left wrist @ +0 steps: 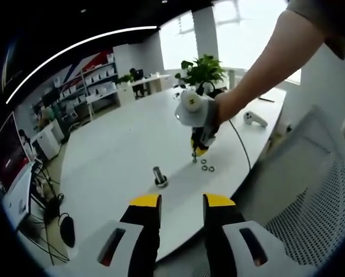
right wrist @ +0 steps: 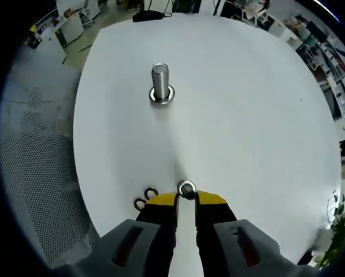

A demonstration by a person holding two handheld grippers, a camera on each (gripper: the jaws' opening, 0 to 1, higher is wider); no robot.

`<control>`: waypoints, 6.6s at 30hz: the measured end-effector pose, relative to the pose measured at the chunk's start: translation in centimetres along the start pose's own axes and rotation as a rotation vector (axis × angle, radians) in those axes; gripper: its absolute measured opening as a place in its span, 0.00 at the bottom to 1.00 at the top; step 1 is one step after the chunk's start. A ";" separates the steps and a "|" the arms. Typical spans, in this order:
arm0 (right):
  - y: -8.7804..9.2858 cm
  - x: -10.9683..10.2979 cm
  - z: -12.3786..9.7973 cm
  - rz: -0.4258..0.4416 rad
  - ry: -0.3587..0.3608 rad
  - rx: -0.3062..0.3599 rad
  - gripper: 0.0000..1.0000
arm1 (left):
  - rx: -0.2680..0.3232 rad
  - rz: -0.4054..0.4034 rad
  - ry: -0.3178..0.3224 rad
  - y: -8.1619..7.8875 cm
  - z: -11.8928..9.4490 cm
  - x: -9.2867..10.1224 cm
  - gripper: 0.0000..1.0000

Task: Place the washer onto the threaded stud by aligning its center hole with the stud, sliding it down to the base, and recovering from edge contact or off-axis alignment until the washer reaches the visible bottom stop.

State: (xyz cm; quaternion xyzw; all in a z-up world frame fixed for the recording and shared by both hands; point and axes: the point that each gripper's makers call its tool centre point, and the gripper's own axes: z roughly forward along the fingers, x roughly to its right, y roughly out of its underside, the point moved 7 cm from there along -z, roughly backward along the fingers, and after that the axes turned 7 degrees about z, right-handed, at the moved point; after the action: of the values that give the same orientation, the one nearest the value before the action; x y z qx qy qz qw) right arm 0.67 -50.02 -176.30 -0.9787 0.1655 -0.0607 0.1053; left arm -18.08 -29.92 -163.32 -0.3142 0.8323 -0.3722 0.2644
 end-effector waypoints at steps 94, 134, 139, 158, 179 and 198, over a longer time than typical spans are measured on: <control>2.5 0.1 -0.9 0.195 -0.003 0.041 0.13 | -0.034 0.000 0.025 0.4 0.2 0.2 0.25; -2.0 0.1 -2.8 0.054 0.009 0.122 0.13 | -0.030 0.001 0.014 0.4 0.2 0.1 0.25; -2.2 0.1 -2.2 0.038 0.006 0.105 0.13 | -0.029 0.002 0.017 0.3 0.2 0.1 0.25; -0.2 0.6 1.3 0.069 -0.015 -0.017 0.14 | -0.033 0.006 0.039 0.3 0.3 0.4 0.25; 1.1 0.3 0.6 0.124 -0.006 -0.011 0.20 | -0.044 -0.001 0.042 0.5 0.4 0.2 0.25; 3.1 -4.8 0.6 0.158 -0.076 0.045 0.24 | -0.062 -0.002 0.016 0.8 0.4 0.1 0.25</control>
State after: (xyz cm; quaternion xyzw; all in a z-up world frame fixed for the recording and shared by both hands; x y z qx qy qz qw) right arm -4.71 -51.10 -178.02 -0.9615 0.2368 -0.0185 0.1382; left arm -18.15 -29.74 -164.21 -0.3202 0.8452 -0.3491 0.2475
